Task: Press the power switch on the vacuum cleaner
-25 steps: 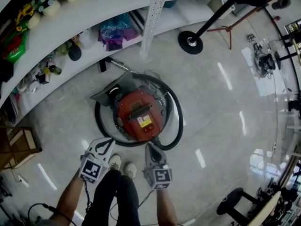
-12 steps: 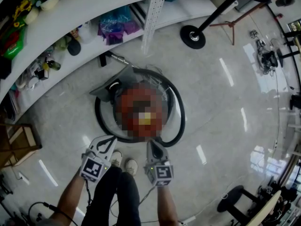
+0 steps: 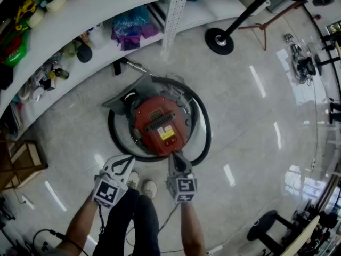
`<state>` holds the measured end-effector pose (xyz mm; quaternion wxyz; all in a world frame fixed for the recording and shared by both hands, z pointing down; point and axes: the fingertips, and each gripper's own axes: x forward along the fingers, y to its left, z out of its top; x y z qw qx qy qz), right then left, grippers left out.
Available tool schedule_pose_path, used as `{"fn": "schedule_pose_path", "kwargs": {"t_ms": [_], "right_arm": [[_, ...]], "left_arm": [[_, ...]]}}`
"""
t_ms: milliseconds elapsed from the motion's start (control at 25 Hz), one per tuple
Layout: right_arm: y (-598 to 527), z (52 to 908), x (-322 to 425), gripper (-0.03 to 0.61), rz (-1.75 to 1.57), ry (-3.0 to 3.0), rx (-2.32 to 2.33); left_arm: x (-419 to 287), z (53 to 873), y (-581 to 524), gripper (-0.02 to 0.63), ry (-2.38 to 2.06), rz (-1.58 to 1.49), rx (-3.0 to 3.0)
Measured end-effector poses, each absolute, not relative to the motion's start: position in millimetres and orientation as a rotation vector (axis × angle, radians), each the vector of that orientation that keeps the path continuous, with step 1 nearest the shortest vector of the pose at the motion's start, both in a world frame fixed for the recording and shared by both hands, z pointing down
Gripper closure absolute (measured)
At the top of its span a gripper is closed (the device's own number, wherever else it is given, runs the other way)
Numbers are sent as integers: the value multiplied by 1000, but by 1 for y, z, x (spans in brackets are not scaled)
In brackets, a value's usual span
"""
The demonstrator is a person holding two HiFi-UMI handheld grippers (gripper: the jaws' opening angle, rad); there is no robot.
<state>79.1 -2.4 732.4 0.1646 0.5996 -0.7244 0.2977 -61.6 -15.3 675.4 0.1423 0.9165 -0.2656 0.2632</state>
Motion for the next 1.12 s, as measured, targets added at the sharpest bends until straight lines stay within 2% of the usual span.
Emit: {"fn": "schedule_pose_path", "kwargs": {"t_ms": [1120], "right_arm": [[-30, 785, 102, 567, 881, -1959, 1731]], "left_arm": [[-68, 684, -14, 607, -751, 790, 2635]]}}
